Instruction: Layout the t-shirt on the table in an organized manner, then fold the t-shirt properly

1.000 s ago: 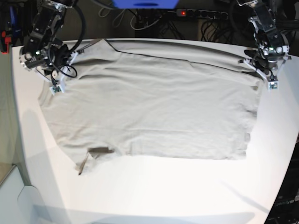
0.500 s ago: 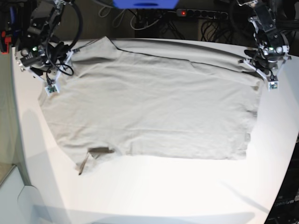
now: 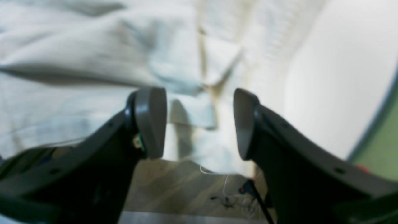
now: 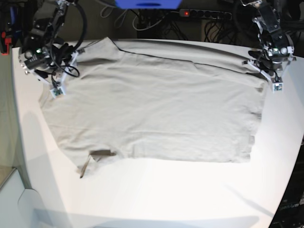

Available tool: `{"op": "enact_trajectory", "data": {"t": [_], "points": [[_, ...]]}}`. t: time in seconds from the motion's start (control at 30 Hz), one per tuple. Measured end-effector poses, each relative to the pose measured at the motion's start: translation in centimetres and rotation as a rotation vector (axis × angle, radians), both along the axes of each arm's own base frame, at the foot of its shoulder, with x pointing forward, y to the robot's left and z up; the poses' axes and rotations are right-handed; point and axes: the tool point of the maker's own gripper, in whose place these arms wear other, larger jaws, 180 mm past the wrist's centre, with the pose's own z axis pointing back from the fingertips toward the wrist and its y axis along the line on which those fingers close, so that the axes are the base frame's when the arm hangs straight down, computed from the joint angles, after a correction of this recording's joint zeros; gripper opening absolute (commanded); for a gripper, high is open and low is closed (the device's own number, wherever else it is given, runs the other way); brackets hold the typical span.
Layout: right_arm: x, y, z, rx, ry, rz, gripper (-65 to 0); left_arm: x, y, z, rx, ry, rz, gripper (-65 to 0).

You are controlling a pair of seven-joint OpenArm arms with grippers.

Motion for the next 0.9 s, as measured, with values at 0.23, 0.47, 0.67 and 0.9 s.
{"op": "enact_trajectory", "data": {"t": [0.23, 0.47, 0.67, 0.9], "points": [[0.6, 2.2, -0.1, 0.016, 0.001, 0.078, -49.5, 0.0, 0.0, 0.0, 0.0, 0.001, 0.0, -64.5], [0.7, 2.8, -0.2, 0.02, 0.002, 0.096, -61.4, 0.0, 0.0, 0.0, 0.0, 0.0, 0.0, -64.5], [0.7, 2.7, -0.2, 0.019, 0.001, 0.096, -61.9, -0.1, 0.0, -0.4, -0.008, -0.002, 0.004, -64.5], [2.9, 2.2, 1.1, 0.003, -0.046, 0.091, -61.9, 0.0, 0.1, -0.4, -0.008, -0.007, 0.005, -64.5]]}}
